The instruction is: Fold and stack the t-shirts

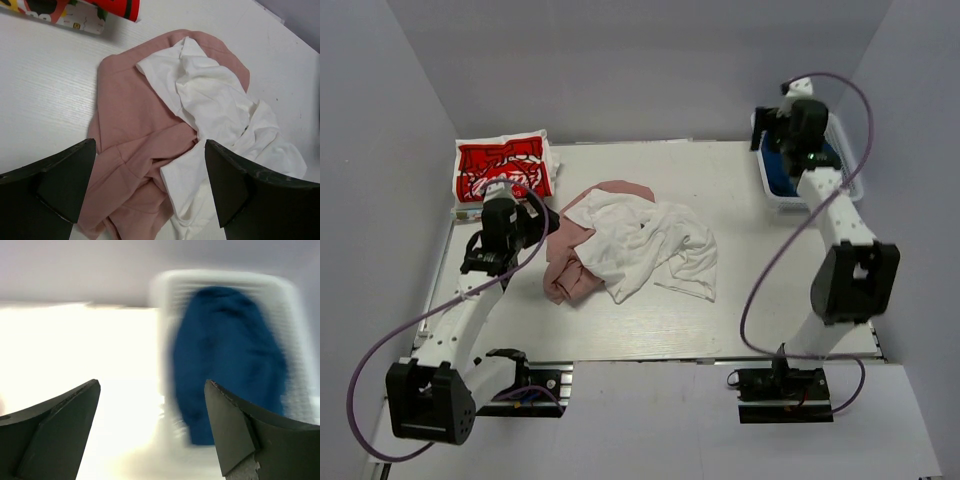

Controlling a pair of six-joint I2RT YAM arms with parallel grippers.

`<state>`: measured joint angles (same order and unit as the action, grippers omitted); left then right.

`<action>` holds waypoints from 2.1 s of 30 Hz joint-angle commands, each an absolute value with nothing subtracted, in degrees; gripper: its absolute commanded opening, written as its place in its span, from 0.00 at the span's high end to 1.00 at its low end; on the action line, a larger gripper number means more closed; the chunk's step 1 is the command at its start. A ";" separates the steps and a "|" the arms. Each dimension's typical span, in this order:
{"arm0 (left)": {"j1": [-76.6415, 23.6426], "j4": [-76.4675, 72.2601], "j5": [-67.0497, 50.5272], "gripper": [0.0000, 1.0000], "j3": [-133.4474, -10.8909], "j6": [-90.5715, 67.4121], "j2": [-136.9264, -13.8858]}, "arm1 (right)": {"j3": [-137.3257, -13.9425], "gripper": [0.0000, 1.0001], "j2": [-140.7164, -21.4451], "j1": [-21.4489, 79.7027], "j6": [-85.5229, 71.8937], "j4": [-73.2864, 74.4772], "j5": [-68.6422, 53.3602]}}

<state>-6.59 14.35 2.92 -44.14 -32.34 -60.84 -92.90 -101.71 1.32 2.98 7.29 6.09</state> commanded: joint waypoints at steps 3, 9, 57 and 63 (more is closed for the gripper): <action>-6.77 16.34 1.50 0.00 -41.40 -34.63 -54.59 | -70.07 0.10 -86.85 11.24 -1.29 -8.86 -6.39; -6.77 16.35 -2.45 0.00 -39.02 -36.83 -52.82 | -65.92 0.10 -91.22 23.01 -3.08 -2.48 -5.80; -6.24 21.01 -0.53 0.00 -42.98 -38.85 -67.32 | -115.15 0.31 -115.57 -7.38 -5.54 15.55 10.28; -6.24 18.64 -4.04 0.00 -43.68 -38.85 -68.55 | -114.62 0.10 -109.98 -5.90 -2.29 21.27 2.94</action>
<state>-6.48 20.51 -1.74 -41.69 -38.50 -69.04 -113.49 -118.61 -7.46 -4.05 21.10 10.37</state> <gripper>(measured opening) 0.995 0.901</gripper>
